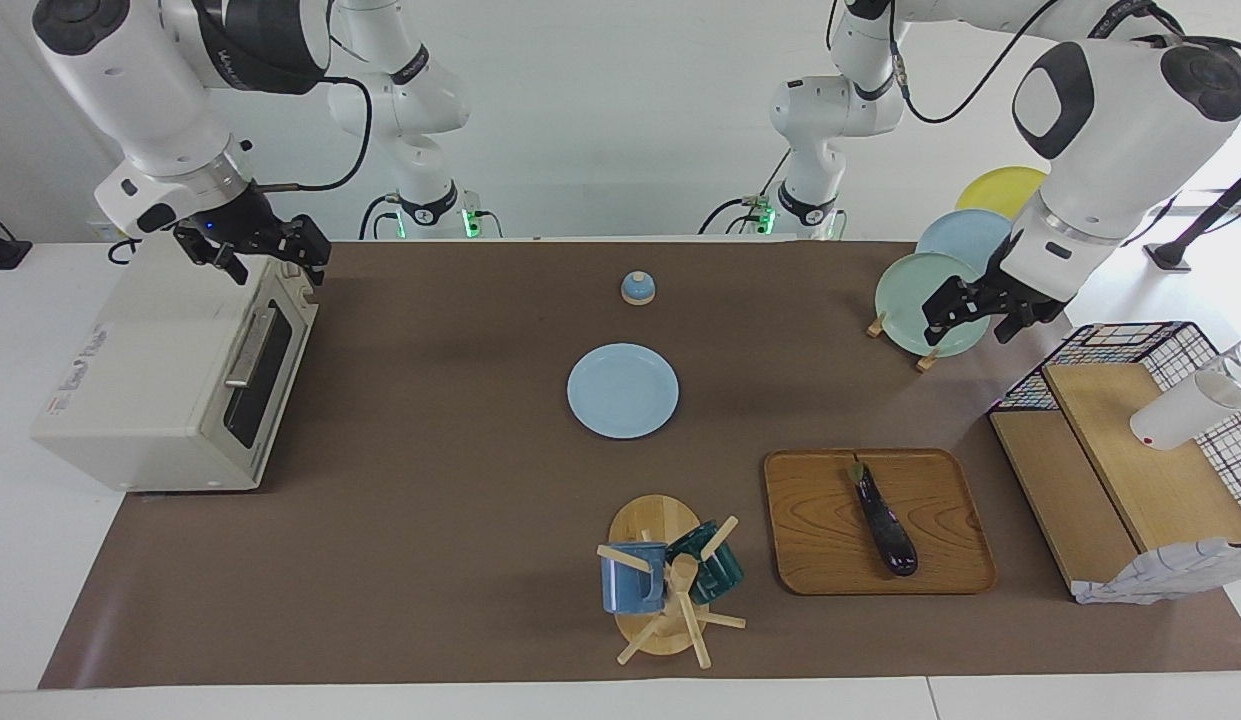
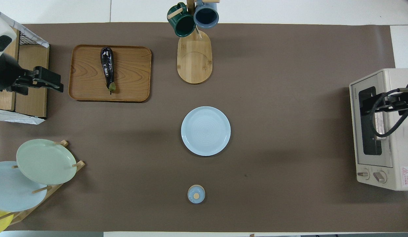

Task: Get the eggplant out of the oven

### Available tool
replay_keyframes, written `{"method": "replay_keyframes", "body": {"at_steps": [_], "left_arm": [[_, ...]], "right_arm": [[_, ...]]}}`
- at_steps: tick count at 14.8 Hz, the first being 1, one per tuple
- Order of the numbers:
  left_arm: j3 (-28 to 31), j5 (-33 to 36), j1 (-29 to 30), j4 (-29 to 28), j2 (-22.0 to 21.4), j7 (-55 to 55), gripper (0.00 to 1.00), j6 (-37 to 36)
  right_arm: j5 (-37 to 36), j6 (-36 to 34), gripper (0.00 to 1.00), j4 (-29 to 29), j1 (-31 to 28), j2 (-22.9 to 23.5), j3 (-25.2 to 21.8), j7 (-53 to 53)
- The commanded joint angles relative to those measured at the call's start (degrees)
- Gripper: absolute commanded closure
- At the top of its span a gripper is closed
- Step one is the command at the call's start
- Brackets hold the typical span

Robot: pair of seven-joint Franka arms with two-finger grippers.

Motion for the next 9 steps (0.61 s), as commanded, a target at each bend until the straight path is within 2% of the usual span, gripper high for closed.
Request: {"method": "replay_keyframes", "body": {"at_steps": [1,4,7,9], "left_arm": [[-0.1,1.3,0.2,-8.2,-6.2,-0.8,0.00,0.0],[-0.1,1.3,-0.4,-12.6,-9.1,-0.7,0.00,0.3],[-0.1,1.3,-1.0,-12.2,-9.1,-0.7,0.00,-0.1],[0.0,1.3,-0.9,-9.8,-9.1,-0.7,0.00,-2.3]], "right_arm": [[1.3,-0.2,0.00,-1.3,-0.6,-1.2,0.2,-1.3],[1.3,-0.2,0.00,-1.3,-0.6,-1.2,0.2,-1.3],[1.3,-0.2,0.00,-1.3,-0.6,-1.2,0.2,-1.3],[1.3,-0.2,0.00,-1.3,-0.6,-1.2,0.2,-1.3]]}}
